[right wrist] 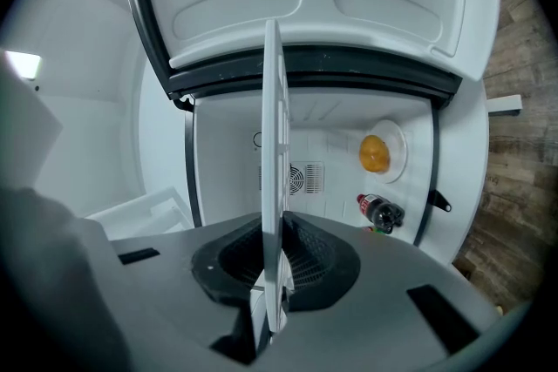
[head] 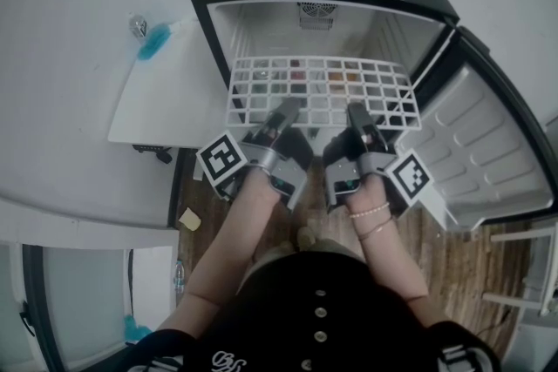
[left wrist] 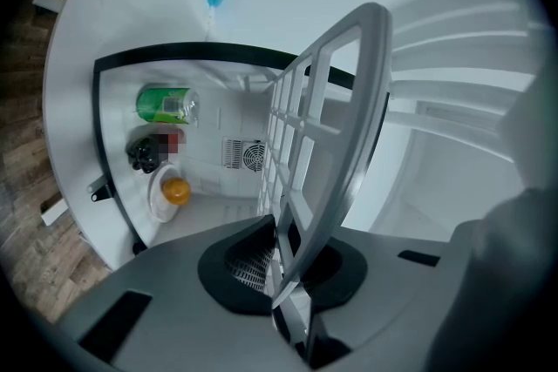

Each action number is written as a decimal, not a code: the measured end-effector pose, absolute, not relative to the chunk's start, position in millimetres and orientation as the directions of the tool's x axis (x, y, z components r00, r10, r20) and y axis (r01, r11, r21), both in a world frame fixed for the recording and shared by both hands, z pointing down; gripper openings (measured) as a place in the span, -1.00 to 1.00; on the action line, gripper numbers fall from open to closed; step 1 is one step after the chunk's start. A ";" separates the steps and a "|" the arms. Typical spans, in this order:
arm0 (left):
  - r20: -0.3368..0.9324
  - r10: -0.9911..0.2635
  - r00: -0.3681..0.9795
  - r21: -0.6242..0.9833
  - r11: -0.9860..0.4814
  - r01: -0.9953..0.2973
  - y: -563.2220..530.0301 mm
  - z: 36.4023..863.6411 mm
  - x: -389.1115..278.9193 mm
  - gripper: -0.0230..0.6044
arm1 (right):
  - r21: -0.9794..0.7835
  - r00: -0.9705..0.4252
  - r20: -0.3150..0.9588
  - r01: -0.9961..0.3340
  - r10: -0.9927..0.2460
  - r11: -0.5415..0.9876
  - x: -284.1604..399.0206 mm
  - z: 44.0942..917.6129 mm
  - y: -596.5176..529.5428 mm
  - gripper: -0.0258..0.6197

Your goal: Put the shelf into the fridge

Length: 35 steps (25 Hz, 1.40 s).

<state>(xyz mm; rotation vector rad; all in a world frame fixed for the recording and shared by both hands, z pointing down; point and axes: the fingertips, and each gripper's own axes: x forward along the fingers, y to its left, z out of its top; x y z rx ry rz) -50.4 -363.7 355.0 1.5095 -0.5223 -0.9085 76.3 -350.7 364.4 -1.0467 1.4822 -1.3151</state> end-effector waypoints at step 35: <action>-0.256 -0.760 0.597 0.967 -0.194 0.169 -366.6 356.9 -49.3 -0.82 | -0.993 -0.229 -0.096 -0.040 -0.969 0.108 77.1 364.4 -349.7 -0.82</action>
